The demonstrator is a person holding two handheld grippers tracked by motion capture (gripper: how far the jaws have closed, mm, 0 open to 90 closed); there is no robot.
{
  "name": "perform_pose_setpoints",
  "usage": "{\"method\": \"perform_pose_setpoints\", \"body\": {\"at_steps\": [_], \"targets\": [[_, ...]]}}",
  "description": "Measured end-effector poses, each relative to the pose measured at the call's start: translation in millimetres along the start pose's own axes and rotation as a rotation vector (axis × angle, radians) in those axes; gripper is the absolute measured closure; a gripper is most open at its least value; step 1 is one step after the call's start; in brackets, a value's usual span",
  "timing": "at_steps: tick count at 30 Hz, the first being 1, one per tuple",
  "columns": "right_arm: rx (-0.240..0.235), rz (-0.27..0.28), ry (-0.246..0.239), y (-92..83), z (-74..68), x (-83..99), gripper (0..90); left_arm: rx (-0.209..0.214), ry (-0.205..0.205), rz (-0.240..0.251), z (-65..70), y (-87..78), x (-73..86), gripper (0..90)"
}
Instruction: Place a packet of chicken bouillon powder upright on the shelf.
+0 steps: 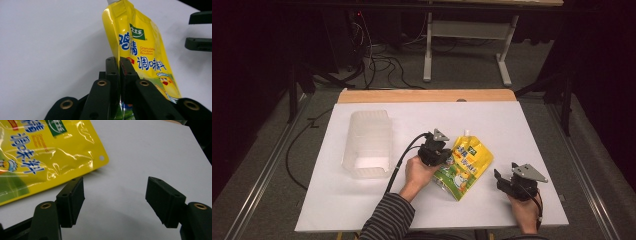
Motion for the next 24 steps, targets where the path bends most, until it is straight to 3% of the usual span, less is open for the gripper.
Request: {"method": "perform_pose_setpoints", "body": {"at_steps": [3, 6, 12, 24], "targets": [[0.000, -0.003, -0.006, 0.2, -0.2, 0.0, 31.8, -0.017, 0.009, 0.062, -0.2, -22.3, -4.1, 87.2], [0.003, -0.003, -0.008, 0.2, -0.7, 0.0, 31.8, -0.025, 0.020, 0.094, 0.3, -37.0, -5.7, 87.3], [0.000, 0.001, -0.008, -0.1, 0.0, -0.1, 31.8, -0.048, 0.049, 0.109, 1.0, -55.7, -4.1, 87.6], [0.007, -0.007, -0.010, 0.5, -0.5, 0.0, 31.8, -0.085, 0.008, 0.184, -11.4, -98.1, 5.6, 87.8]]}}
Point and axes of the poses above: each handheld gripper's, and its own axes: y roughly forward along the jaws, x roughly out of its underside, z roughly to its right, the point moved 3 cm from there along y, roughly forward along the jaws, and after that the axes turned 12 degrees about y, right-handed, at the moved point
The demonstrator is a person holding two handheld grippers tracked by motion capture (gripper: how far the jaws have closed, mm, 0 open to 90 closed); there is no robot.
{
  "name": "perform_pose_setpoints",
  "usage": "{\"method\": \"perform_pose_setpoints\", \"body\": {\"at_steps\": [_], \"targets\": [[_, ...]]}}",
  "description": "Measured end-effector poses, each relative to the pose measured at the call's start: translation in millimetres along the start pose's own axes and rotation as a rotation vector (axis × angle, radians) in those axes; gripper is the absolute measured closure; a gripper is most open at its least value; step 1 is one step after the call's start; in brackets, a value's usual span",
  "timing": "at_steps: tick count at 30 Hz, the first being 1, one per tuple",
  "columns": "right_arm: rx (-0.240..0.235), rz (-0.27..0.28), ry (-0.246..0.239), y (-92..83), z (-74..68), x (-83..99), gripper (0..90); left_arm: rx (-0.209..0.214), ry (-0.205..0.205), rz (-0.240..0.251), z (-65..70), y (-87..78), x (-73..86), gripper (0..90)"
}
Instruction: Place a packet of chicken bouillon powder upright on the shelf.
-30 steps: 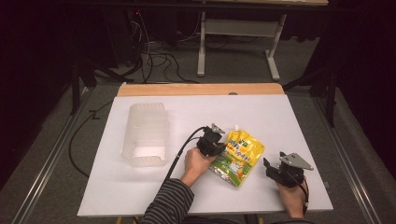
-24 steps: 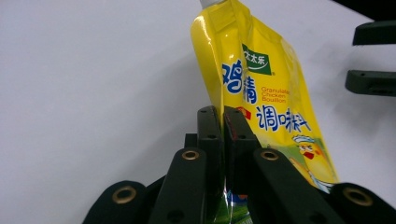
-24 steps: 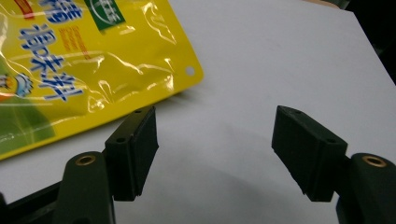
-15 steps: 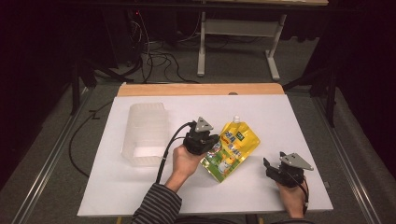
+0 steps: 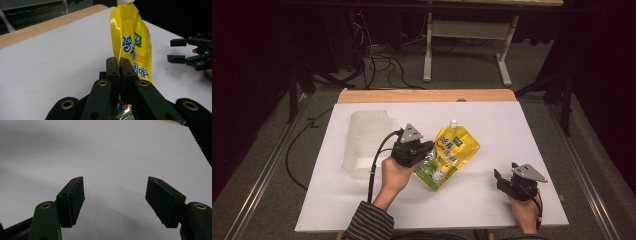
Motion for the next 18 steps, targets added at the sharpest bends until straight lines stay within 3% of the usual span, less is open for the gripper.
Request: {"method": "perform_pose_setpoints", "body": {"at_steps": [9, 14, 18], "targets": [[0.001, -0.003, 0.001, 0.3, -0.7, 0.0, 31.8, -0.061, -0.058, 0.068, -23.2, -36.6, 4.5, 87.8], [0.003, -0.004, 0.001, 0.5, -0.8, 0.0, 31.8, -0.080, -0.087, 0.092, -34.3, -47.7, 4.1, 87.8], [0.005, -0.004, 0.001, 0.5, -0.9, 0.1, 31.9, -0.124, -0.085, 0.101, -44.0, -61.7, 3.8, 87.8]]}}
Point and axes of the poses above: each handheld gripper's, and its own axes: y roughly forward along the jaws, x roughly out of its underside, z roughly to its right, the point moved 3 cm from there along y, roughly forward along the jaws, and after that the axes turned 12 degrees about y, right-handed, at the moved point
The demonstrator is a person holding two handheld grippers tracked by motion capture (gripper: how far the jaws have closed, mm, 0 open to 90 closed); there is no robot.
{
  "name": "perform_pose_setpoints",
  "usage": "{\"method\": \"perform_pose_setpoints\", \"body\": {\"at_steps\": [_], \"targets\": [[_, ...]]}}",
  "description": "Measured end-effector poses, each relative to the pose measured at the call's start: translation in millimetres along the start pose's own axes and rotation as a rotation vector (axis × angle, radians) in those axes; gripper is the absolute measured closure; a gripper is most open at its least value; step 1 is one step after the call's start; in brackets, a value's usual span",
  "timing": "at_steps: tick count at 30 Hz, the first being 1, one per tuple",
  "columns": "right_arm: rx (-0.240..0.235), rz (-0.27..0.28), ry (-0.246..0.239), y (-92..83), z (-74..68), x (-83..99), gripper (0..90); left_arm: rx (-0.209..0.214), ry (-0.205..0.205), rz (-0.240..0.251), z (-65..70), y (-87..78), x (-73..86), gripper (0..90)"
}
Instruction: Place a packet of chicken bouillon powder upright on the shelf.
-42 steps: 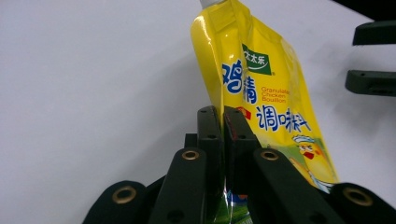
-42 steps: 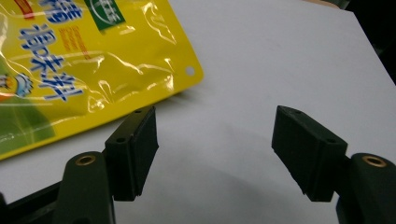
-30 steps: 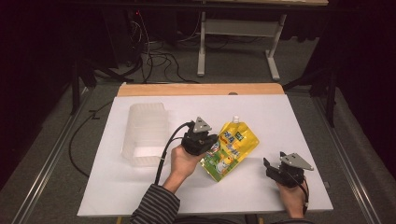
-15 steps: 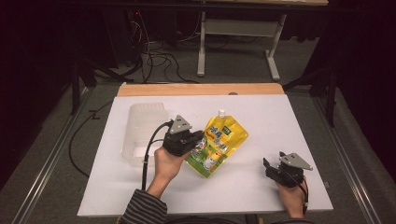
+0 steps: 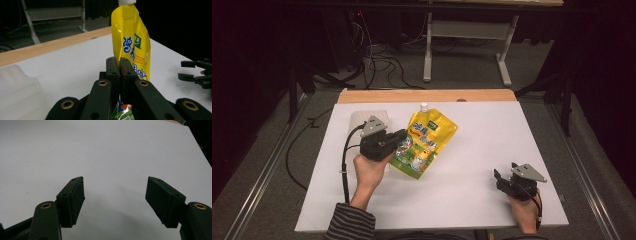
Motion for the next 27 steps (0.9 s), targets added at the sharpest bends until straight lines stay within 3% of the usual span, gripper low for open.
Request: {"method": "perform_pose_setpoints", "body": {"at_steps": [8, 16, 24, 27], "targets": [[0.001, -0.001, -0.003, 0.0, 0.3, 0.0, 31.8, -0.057, -0.017, 0.011, -15.6, -13.0, 2.9, 87.8], [0.002, 0.000, -0.008, 0.1, 0.2, -0.1, 31.9, -0.163, -0.026, 0.045, -34.2, -29.6, 5.8, 88.1], [0.002, -0.002, -0.009, 0.2, 0.1, -0.1, 31.9, -0.250, -0.033, 0.011, -57.3, -43.8, 16.4, 88.0], [-0.001, 0.000, -0.004, 0.1, 0.8, -0.2, 31.8, -0.262, -0.041, 0.001, -62.2, -45.0, 19.3, 88.0]]}}
Point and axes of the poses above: each handheld gripper's, and its own axes: y roughly forward along the jaws, x roughly out of its underside, z roughly to its right, the point moved 3 cm from there along y, roughly forward along the jaws, and after that the axes turned 12 degrees about y, right-handed, at the moved point
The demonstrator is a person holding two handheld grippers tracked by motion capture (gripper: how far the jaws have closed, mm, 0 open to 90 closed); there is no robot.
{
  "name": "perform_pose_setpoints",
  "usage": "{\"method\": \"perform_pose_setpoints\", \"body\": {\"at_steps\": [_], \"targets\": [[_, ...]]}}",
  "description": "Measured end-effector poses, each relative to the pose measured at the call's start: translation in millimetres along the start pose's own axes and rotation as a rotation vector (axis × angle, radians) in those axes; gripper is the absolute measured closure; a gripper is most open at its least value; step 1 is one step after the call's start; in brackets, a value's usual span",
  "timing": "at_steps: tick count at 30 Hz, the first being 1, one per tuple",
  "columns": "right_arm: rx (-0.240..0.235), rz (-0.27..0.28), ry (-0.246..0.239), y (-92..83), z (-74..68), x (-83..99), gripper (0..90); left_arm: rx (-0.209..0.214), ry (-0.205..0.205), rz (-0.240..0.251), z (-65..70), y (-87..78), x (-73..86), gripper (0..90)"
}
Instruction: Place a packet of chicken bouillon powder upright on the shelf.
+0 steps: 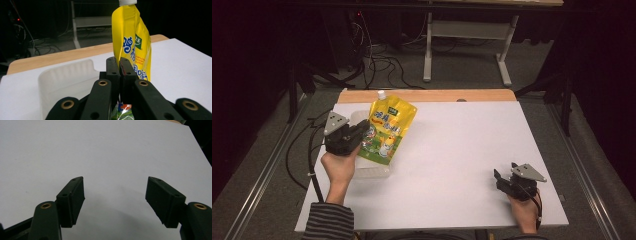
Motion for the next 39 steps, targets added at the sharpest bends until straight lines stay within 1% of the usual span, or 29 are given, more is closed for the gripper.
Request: {"method": "perform_pose_setpoints", "body": {"at_steps": [2, 4, 5, 7, 11, 14, 17, 18, 20, 22, 23, 26, 28, 31, 33, 35, 36, 38, 39], "targets": [[0.000, 0.001, 0.000, -0.1, 0.0, 0.0, 31.9, -0.024, 0.007, -0.006, -3.3, -0.1, 1.7, 88.0], [0.002, -0.003, 0.002, 0.0, -0.5, 0.2, 31.9, -0.049, 0.027, -0.011, -4.0, -0.4, 3.0, 87.9], [0.001, -0.005, -0.004, 0.5, -0.4, 0.0, 31.8, -0.054, 0.032, -0.014, -4.2, 0.1, 3.6, 87.9], [0.005, -0.007, -0.006, 0.5, -0.6, 0.0, 31.9, -0.063, 0.037, -0.027, -5.2, 3.0, 5.7, 87.6], [0.002, -0.005, 0.001, 0.2, -0.2, 0.1, 31.8, -0.069, 0.023, -0.050, -10.0, 10.8, 11.6, 87.4], [0.003, -0.003, -0.004, 0.3, -0.3, 0.0, 31.8, -0.091, 0.026, -0.059, -11.9, 14.4, 16.2, 87.2], [0.003, -0.006, -0.004, 0.4, -0.9, 0.1, 31.9, -0.089, 0.022, -0.073, -12.8, 16.9, 21.3, 86.4], [0.002, -0.004, -0.004, 0.4, -0.9, 0.1, 31.9, -0.090, 0.027, -0.081, -12.2, 17.7, 23.0, 85.9], [0.001, -0.002, -0.003, 0.3, -0.2, 0.0, 31.8, -0.094, 0.034, -0.079, -11.8, 16.6, 24.9, 84.4], [0.003, -0.002, 0.001, -0.1, -0.4, 0.2, 31.9, -0.084, 0.034, -0.081, -11.6, 13.8, 25.4, 83.5], [0.003, 0.002, 0.004, -0.2, -0.8, 0.2, 31.9, -0.082, 0.042, -0.084, -10.8, 11.9, 25.9, 82.6], [0.001, 0.008, -0.010, -0.6, -1.1, 0.2, 32.0, -0.066, 0.056, -0.093, -8.9, 7.7, 28.4, 81.1], [0.003, 0.009, -0.012, -0.4, -1.1, 0.2, 32.0, -0.051, 0.046, -0.113, -10.0, 5.5, 30.0, 80.5], [0.002, 0.009, -0.004, -0.7, -1.1, 0.2, 31.9, -0.021, 0.030, -0.153, -12.5, 2.7, 31.1, 77.1], [0.002, 0.008, -0.004, -0.5, -1.0, 0.2, 31.9, -0.001, 0.037, -0.166, -12.7, 1.2, 31.5, 75.0], [0.005, 0.001, -0.014, 0.1, -1.4, 0.3, 31.9, 0.005, 0.045, -0.166, -11.4, 0.8, 30.4, 71.9], [0.005, 0.001, -0.014, 0.1, -1.4, 0.3, 31.9, 0.011, 0.046, -0.168, -10.9, 1.4, 29.9, 71.9], [0.005, -0.003, -0.012, 0.0, -1.8, 0.4, 32.0, 0.027, 0.043, -0.189, -9.9, 5.6, 29.1, 69.0], [0.005, -0.005, -0.010, 0.1, -1.8, 0.4, 31.9, 0.031, 0.051, -0.210, -9.6, 8.5, 28.7, 68.0]]}}
Point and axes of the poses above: each handheld gripper's, and its own axes: y roughly forward along the jaws, x roughly out of its underside, z roughly to its right, the point moved 3 cm from there along y, roughly forward along the jaws, and after that the axes turned 12 degrees about y, right-handed, at the moved point
